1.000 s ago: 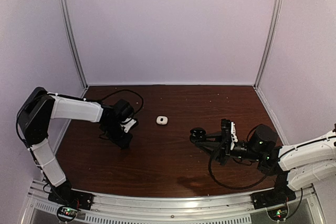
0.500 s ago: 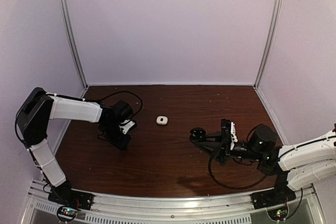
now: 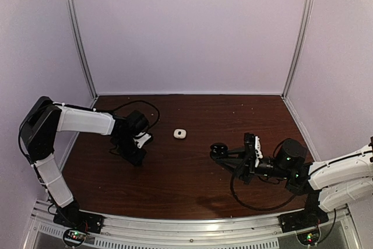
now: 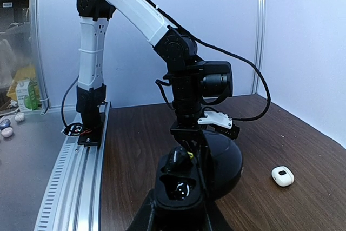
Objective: Insert the wireless bluetooth earbuds into the charging case
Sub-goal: Pick up the left earbud from the center of the board.
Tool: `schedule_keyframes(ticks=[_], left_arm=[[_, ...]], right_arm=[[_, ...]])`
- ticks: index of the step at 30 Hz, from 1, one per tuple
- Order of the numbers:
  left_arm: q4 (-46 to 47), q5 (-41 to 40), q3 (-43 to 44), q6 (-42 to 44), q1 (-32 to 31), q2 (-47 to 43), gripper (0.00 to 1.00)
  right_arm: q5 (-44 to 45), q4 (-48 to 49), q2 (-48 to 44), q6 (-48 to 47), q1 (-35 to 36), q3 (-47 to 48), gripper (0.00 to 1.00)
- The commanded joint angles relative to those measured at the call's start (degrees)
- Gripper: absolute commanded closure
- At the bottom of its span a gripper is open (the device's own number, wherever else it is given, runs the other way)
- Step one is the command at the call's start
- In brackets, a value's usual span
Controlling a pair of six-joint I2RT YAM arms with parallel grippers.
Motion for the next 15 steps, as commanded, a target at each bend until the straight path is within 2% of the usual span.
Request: schedule_keyframes(ticks=[1,10,15], left_arm=[[-0.3,0.5,-0.2,1.2,0.2,2.7,0.79],[1.3,1.4,0.2,0.4,0.2,-1.4,0.89],[5.8,6.9,0.4,-0.7,0.2,-7.6,0.92]], right_arm=[[0.1,0.1,0.2,0.0,-0.4,1.2,1.00],[0.6,0.2,0.8,-0.7,-0.4,1.7,1.00],[3.5,2.0,1.5,-0.7,-0.4,1.9,1.00]])
